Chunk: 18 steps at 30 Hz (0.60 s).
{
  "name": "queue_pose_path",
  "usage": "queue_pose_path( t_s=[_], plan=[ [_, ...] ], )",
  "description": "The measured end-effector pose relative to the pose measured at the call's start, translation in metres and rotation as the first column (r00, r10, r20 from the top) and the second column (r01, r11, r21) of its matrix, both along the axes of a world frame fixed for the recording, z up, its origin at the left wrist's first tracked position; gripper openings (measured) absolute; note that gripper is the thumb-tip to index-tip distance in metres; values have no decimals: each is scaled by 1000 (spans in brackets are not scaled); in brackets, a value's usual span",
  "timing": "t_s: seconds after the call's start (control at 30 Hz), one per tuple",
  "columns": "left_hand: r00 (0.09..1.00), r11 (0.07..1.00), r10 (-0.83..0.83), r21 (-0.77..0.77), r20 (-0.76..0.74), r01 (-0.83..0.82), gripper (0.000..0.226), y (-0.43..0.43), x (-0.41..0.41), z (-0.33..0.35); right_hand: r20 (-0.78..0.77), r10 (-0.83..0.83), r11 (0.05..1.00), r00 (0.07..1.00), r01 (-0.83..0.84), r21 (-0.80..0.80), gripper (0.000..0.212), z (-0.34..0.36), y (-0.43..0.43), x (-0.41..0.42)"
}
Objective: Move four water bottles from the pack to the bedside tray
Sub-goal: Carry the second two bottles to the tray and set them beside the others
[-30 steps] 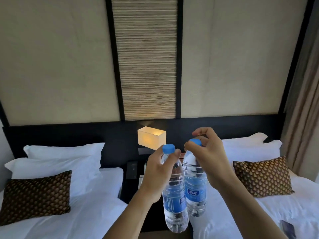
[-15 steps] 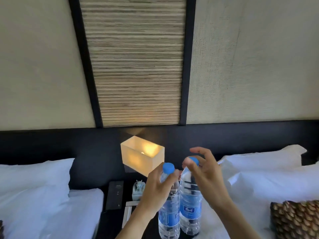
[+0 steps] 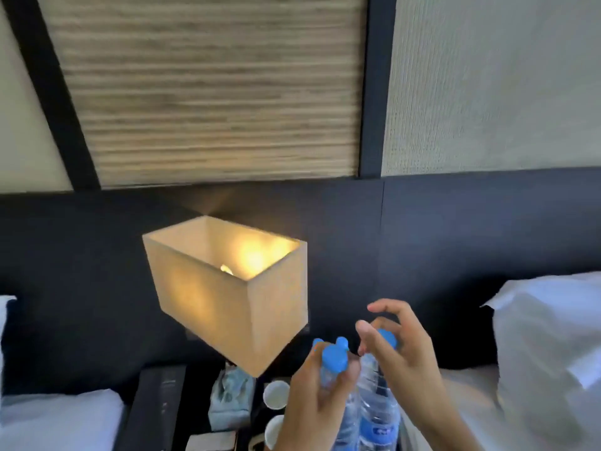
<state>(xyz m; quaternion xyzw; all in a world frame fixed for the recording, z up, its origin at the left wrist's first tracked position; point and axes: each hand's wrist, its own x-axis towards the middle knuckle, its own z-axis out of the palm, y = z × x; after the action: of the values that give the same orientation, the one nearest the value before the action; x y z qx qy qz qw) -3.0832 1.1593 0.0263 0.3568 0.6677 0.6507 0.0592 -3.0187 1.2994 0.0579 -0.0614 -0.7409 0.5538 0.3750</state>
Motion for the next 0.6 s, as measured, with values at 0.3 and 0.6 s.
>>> queue_pose_path(
  t_s=[0.3,0.6],
  plan=[
    [993,994,-83,66,-87,89,28,38,-113,-208,-164,-43,998,986,52,48,18,-202,43,-114],
    [998,998,-46,29,-51,47,18,82,-165,-280,-139,-207,977,968,199,-70,18,-282,75,-152]
  ],
)
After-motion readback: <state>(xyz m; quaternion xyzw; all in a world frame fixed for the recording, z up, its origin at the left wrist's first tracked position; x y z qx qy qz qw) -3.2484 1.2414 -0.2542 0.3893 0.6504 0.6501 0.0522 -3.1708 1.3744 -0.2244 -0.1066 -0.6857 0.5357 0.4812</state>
